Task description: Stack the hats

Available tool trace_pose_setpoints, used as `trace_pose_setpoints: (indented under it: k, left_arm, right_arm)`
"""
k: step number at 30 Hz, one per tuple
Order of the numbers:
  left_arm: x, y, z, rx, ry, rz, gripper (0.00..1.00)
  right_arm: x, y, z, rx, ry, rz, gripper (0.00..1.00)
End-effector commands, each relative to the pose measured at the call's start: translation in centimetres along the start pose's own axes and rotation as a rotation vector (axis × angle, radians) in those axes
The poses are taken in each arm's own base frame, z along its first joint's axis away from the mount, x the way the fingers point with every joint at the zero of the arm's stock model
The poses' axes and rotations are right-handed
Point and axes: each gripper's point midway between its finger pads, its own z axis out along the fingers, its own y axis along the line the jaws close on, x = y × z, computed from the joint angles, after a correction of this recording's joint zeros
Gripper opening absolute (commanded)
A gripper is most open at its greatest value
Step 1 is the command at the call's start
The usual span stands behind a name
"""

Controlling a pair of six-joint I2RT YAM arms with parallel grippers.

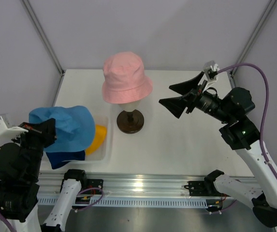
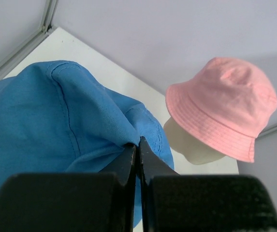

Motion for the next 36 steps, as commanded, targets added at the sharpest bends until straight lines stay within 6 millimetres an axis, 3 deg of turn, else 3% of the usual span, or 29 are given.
trace_pose_setpoints:
  k: [1,7,9,11,14,15,16,19,20,22,24,26,28,29,31,36]
  left_arm:
    - [-2.9,-1.0,-0.4,0.012,-0.091,0.001,0.01]
    - [-3.5,-2.6,0.4,0.062,-0.079,-0.007,0.01]
    - [-4.7,-3.6,0.1,0.089,-0.099,-0.019,0.01]
    - [-5.6,-4.4,0.1,0.110,-0.116,-0.029,0.01]
    - [-7.8,-5.7,-0.4,0.137,-0.165,-0.039,0.01]
    - [-8.1,-5.9,-0.4,0.136,-0.172,-0.040,0.01]
    - [-8.7,-6.1,-0.3,0.133,-0.183,-0.043,0.01]
    - [-9.1,-7.0,-0.1,0.163,-0.181,-0.048,0.01]
    - [-9.4,-7.4,0.0,0.179,-0.192,-0.056,0.01]
    - [-9.8,-8.0,-0.1,0.202,-0.202,-0.082,0.01]
    - [-10.6,-8.5,-0.2,0.223,-0.225,-0.101,0.01]
    - [-11.0,-9.1,-0.4,0.247,-0.239,-0.123,0.01]
    - [-11.6,-9.6,-0.6,0.275,-0.257,-0.141,0.01]
    - [-11.5,-10.1,-0.8,0.299,-0.252,-0.144,0.01]
    - [-11.8,-10.8,-1.1,0.339,-0.255,-0.163,0.01]
    - [-11.1,-12.1,-0.7,0.406,-0.214,-0.189,0.01]
  right_arm:
    - [-4.8,-0.1,-0.6,0.085,-0.115,-0.113,0.99]
    - [-8.3,1.4,0.3,0.022,-0.181,-0.154,0.99]
    - [-9.1,2.0,1.7,-0.034,-0.173,-0.144,0.99]
    - [-8.9,3.3,3.0,-0.133,-0.133,-0.096,0.99]
    - [-8.0,3.5,6.4,-0.229,-0.068,-0.021,1.00]
    - [-8.5,4.2,7.0,-0.259,-0.067,-0.022,0.99]
    - [-6.9,4.3,8.9,-0.291,-0.019,0.007,0.99]
    - [-5.5,5.0,11.9,-0.317,0.019,0.023,1.00]
    - [-4.6,6.5,12.7,-0.348,0.039,0.041,1.00]
    - [-2.6,7.0,14.7,-0.361,0.088,0.080,0.99]
    - [-0.8,8.5,15.7,-0.389,0.124,0.134,1.00]
    - [1.4,8.3,16.8,-0.360,0.152,0.193,1.00]
    - [1.3,9.2,17.3,-0.395,0.105,0.243,1.00]
    - [2.8,8.9,17.3,-0.389,0.116,0.275,0.99]
    - [1.8,9.3,17.6,-0.404,0.048,0.332,1.00]
    - [1.8,9.8,18.9,-0.420,0.022,0.409,0.99]
